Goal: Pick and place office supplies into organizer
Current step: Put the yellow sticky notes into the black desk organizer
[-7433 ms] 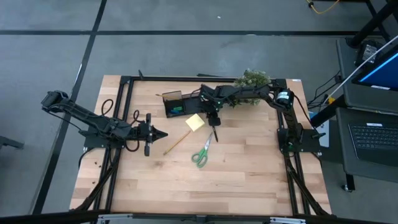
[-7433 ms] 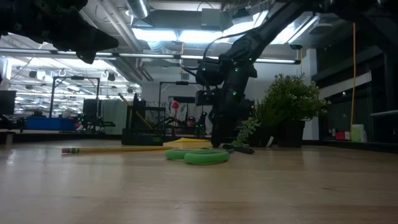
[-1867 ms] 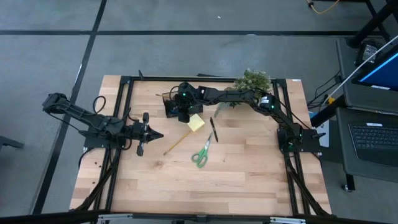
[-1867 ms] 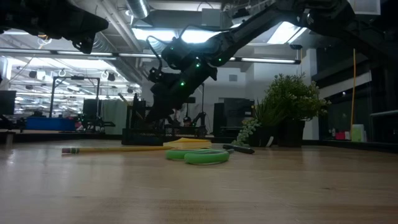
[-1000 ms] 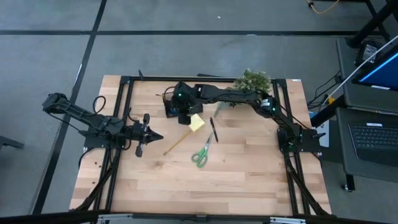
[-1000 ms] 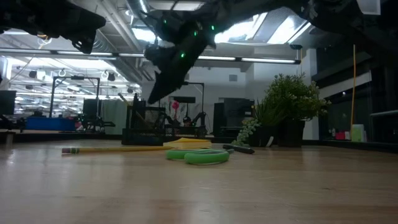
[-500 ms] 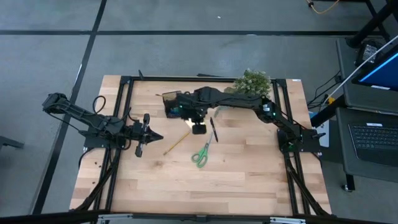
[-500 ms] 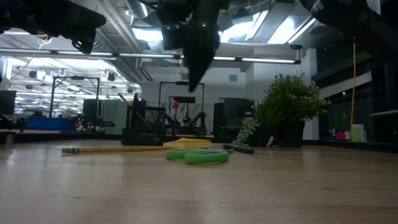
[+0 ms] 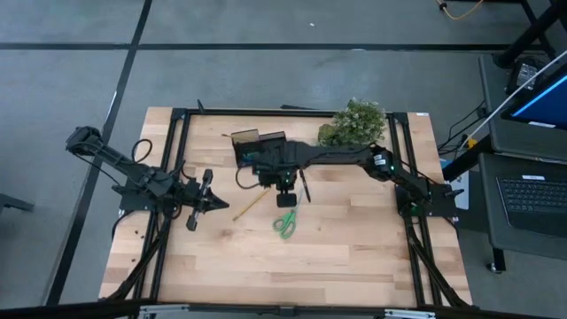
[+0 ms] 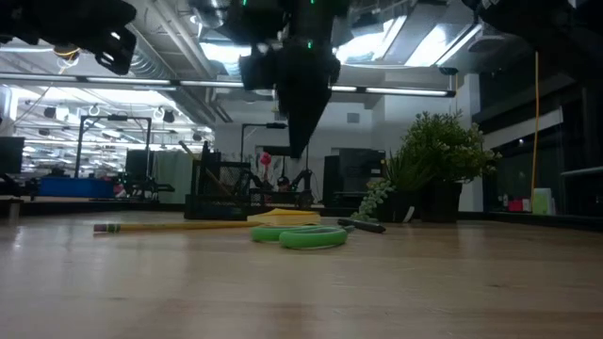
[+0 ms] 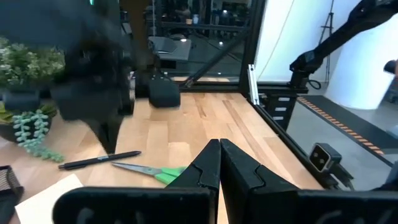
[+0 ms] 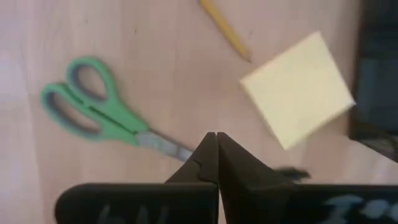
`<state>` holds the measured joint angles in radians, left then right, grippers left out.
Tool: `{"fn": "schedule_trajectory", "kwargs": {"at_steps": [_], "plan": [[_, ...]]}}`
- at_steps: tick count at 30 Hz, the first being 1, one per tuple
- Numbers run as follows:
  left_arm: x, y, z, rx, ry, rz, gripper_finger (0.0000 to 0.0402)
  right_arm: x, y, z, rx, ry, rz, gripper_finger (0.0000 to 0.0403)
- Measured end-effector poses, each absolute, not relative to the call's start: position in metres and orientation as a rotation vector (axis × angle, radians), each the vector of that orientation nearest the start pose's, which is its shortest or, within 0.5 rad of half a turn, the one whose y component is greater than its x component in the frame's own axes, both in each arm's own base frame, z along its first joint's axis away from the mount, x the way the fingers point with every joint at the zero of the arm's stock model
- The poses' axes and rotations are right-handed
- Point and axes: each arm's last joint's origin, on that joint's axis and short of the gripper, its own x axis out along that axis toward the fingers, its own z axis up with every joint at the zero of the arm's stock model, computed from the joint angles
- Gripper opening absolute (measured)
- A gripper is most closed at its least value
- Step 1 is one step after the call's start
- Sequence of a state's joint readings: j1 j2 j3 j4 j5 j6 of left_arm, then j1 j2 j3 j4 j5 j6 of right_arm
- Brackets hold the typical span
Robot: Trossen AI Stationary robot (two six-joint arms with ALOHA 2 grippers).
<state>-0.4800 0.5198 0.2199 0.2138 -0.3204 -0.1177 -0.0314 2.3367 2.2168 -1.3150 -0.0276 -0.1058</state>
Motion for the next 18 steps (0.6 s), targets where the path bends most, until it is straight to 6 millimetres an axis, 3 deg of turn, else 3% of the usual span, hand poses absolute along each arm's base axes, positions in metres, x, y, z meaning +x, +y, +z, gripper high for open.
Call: {"fn": "schedule_trajectory", "kwargs": {"at_steps": [4,9,14,18], "plan": [[0.123,-0.061,0.211,-0.079,0.087,-0.160,0.0002,0.464,-0.009,0.202,-0.026,1.480,0.061,0.0001],[0.121,-0.066,0.211,-0.073,0.087,-0.150,0.0002,0.462,-0.009,0.188,-0.009,1.498,0.046,0.0000],[0.120,-0.071,0.208,-0.058,0.105,-0.145,0.0002,0.457,-0.010,0.189,-0.025,1.477,0.059,0.0000],[0.121,-0.073,0.206,-0.042,0.120,-0.111,0.0002,0.446,-0.018,0.201,-0.016,1.407,0.043,0.0000]]}}
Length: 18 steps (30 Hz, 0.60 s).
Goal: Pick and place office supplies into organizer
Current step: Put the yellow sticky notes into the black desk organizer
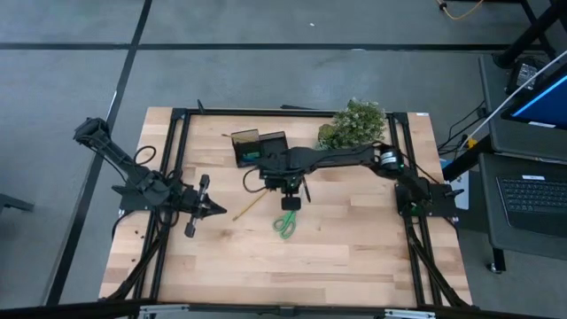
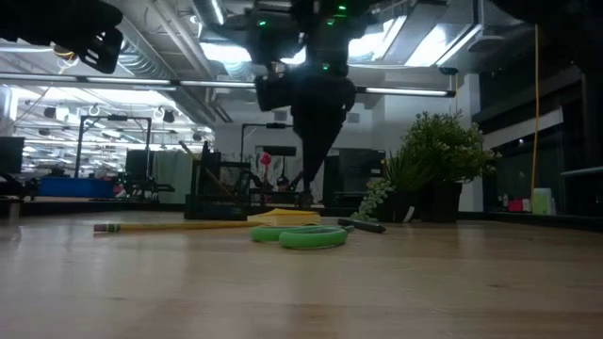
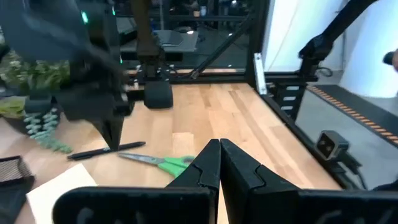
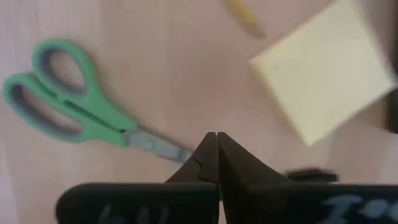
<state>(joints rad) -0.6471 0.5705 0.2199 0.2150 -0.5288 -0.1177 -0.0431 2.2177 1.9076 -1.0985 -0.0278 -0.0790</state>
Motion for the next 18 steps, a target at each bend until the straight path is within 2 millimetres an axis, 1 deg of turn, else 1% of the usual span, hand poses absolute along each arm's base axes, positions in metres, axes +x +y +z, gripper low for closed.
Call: {"fn": "schedule_trajectory", "kwargs": {"at_steps": [4,6,9,11,13,18], "plan": [[0.122,-0.073,0.204,-0.034,0.126,-0.081,0.0002,0.430,-0.025,0.203,-0.016,1.277,0.022,0.0000],[0.122,-0.073,0.205,-0.036,0.123,-0.081,0.0002,0.420,-0.025,0.208,-0.020,1.200,0.020,0.0000],[0.122,-0.073,0.206,-0.041,0.113,-0.078,0.0002,0.411,-0.024,0.215,-0.051,1.078,0.030,0.0001],[0.122,-0.073,0.206,-0.040,0.105,-0.068,0.0002,0.407,-0.024,0.219,-0.096,1.007,0.046,0.0002],[0.123,-0.073,0.207,-0.041,0.103,-0.054,0.0002,0.405,-0.024,0.218,-0.135,0.955,0.066,0.0003],[0.123,-0.073,0.207,-0.049,0.098,-0.048,0.0002,0.405,-0.024,0.207,-0.195,0.906,0.105,0.0009]]}}
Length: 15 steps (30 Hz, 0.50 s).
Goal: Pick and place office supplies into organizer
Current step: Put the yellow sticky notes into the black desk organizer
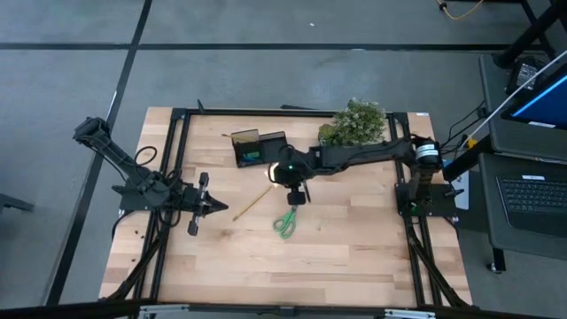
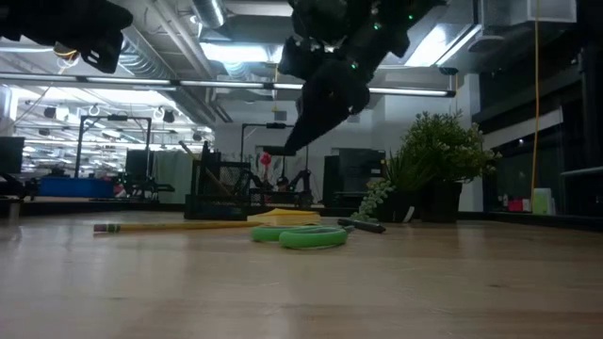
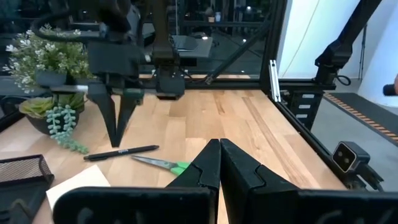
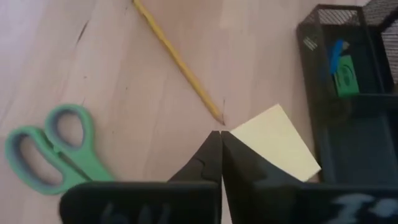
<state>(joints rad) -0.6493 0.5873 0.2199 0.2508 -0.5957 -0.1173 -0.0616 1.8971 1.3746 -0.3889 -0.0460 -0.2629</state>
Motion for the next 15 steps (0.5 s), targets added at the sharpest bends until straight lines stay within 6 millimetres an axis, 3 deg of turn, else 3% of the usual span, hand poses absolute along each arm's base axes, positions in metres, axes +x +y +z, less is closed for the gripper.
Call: {"fn": "schedule_trajectory", "kwargs": {"at_steps": [7,15], "plan": [[0.123,-0.073,0.208,-0.054,0.091,-0.048,0.0002,0.396,-0.018,0.185,-0.262,0.972,0.146,0.0048],[0.123,-0.073,0.208,-0.054,0.091,-0.048,0.0002,0.393,-0.004,0.179,-0.437,0.987,0.172,0.0129]]}}
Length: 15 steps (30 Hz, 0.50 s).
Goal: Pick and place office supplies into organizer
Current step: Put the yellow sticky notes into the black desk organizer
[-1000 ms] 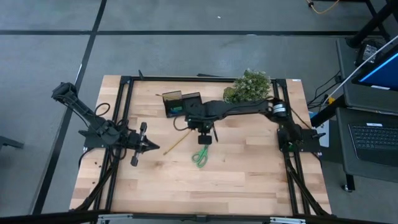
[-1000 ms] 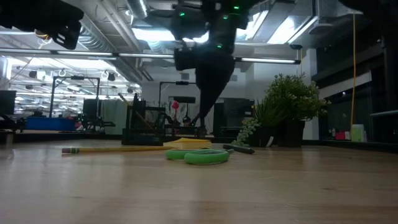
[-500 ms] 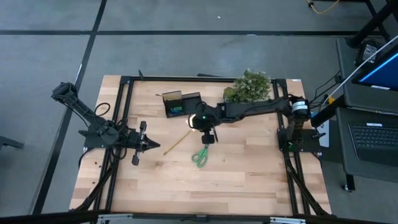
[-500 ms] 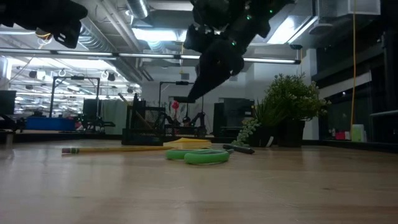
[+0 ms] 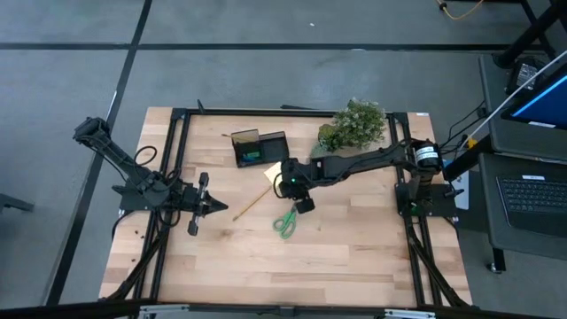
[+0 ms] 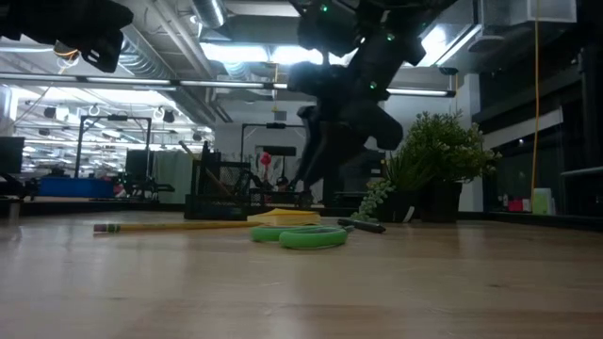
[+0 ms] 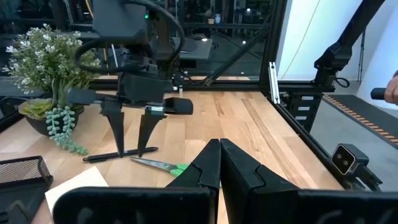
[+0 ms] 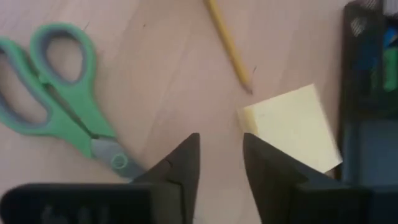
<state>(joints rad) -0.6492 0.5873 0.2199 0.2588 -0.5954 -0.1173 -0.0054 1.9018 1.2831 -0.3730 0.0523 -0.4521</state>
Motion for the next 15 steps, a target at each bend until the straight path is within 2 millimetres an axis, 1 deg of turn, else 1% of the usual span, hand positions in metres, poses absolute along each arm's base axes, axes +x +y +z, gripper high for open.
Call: {"fn": "schedule_trajectory", "kwargs": {"at_steps": [3,7,11,15], "plan": [[0.123,-0.073,0.208,-0.054,0.091,-0.048,0.0003,0.396,-0.001,0.181,-0.501,0.957,0.180,0.0156],[0.123,-0.073,0.208,-0.054,0.091,-0.048,0.0002,0.397,-0.003,0.182,-0.509,0.935,0.167,0.0181],[0.123,-0.073,0.208,-0.055,0.091,-0.048,0.0003,0.399,-0.009,0.178,-0.517,0.943,0.162,0.0191],[0.123,-0.073,0.208,-0.058,0.092,-0.048,0.0002,0.402,-0.014,0.166,-0.509,0.966,0.155,0.0192]]}}
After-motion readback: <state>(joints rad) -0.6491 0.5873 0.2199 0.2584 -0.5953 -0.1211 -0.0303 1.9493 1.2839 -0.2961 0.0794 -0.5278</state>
